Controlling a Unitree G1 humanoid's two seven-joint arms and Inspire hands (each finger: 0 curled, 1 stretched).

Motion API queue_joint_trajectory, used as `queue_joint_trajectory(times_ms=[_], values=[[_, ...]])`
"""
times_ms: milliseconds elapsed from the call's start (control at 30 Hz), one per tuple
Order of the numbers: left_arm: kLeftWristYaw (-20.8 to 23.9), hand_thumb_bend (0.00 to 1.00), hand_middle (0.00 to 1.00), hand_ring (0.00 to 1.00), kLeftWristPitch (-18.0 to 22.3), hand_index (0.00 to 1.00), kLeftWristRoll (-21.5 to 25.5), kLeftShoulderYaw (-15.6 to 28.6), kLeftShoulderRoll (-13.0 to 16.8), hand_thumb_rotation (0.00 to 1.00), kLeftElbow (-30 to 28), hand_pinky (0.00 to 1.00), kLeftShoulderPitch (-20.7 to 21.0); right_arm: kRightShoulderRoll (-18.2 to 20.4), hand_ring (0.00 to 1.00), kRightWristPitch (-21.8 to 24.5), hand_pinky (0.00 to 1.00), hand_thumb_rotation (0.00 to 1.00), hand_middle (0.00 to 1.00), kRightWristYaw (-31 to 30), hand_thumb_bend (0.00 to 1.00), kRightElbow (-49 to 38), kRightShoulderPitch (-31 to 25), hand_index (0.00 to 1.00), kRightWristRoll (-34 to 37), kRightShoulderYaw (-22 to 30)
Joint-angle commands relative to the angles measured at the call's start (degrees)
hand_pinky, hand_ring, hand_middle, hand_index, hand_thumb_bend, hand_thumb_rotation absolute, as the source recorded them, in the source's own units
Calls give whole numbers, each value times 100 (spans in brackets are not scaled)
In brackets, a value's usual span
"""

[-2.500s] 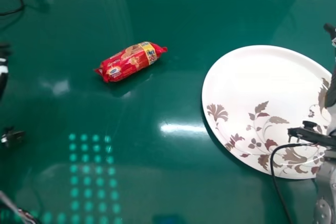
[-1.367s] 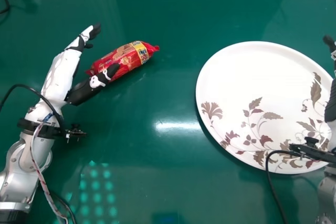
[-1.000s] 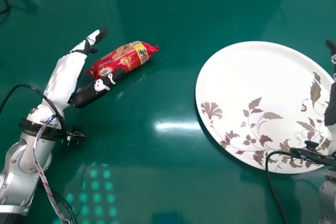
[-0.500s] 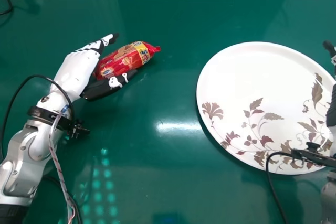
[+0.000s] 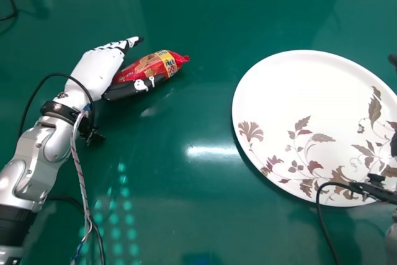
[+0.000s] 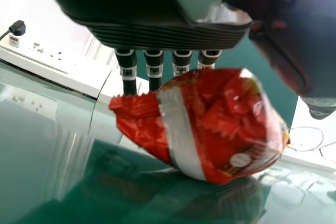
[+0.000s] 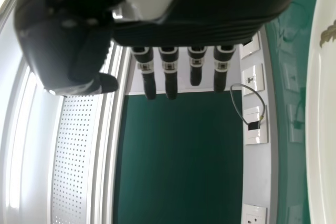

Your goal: Pick up biscuit and place it in the plate

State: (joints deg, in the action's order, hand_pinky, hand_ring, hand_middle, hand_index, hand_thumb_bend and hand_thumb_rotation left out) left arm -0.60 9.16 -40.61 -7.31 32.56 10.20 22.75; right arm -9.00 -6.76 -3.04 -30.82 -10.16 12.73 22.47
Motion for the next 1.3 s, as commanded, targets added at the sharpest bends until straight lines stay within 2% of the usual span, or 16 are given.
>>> queue_joint_trajectory(times_ms=[0,133,367,467,567,667,733,767,800,833,867,900,967,1033,1200,1267], values=[[-195,100,94,93,-151,98,-239,-266,148,63,526,86,-86,-16,93,70,91,43,94,40,31,-171,-106,93,-39,39],[-466,100,95,95,-98,100,-360,-591,344,68,862,90,184,0,92,182,90,44,93,108,32,-320,-142,93,-97,23],[-706,100,96,97,137,100,-497,-1073,570,64,1393,94,471,-42,88,112,83,45,91,27,37,-273,-99,90,-19,68],[-900,100,97,98,161,100,-609,-1319,696,66,1508,96,571,-47,87,151,82,46,90,36,39,-306,-88,89,-33,69],[-1114,100,94,96,72,100,-655,-1480,786,67,1516,95,616,-60,88,189,82,48,91,66,40,-346,-73,91,-105,66],[-1384,100,93,93,-106,100,-605,-1539,812,62,1472,93,643,-65,89,200,84,48,92,69,38,-346,-47,91,-120,66],[-1612,100,86,85,-281,95,-697,-1624,843,50,1382,82,684,-79,90,217,85,49,92,71,38,-347,-34,91,-148,68],[-1719,90,84,81,-373,91,-752,-1670,855,44,1337,76,705,-82,90,225,85,49,92,73,39,-350,-30,91,-155,67],[-1768,85,82,79,-435,89,-785,-1700,855,41,1314,73,723,-82,90,213,85,50,92,68,39,-341,-21,91,-145,66],[-1771,66,75,71,-457,81,-755,-1701,831,22,1350,63,748,-72,91,218,86,49,93,79,38,-348,-16,92,-144,61],[-1749,58,64,56,-427,72,-656,-1664,796,11,1399,46,759,-57,91,231,86,48,93,92,38,-366,-17,92,-136,54],[-1738,52,52,44,-384,62,-563,-1632,773,5,1443,33,772,-43,91,248,87,48,93,108,38,-387,-19,92,-132,48],[-1759,50,47,39,-358,56,-462,-1614,773,1,1444,28,786,-32,90,275,86,48,92,128,38,-422,-36,92,-126,47],[-1704,49,46,38,-372,53,-420,-1620,792,0,1382,24,766,-27,89,280,85,49,92,131,40,-434,-52,91,-94,58],[-1347,49,47,42,-273,49,-413,-1587,785,0,1313,18,696,-30,89,283,83,48,92,118,40,-449,-68,91,-56,69],[-1328,49,48,43,-275,49,-411,-1578,789,0,1260,20,689,-30,89,279,84,48,92,120,39,-449,-69,92,-67,69]])
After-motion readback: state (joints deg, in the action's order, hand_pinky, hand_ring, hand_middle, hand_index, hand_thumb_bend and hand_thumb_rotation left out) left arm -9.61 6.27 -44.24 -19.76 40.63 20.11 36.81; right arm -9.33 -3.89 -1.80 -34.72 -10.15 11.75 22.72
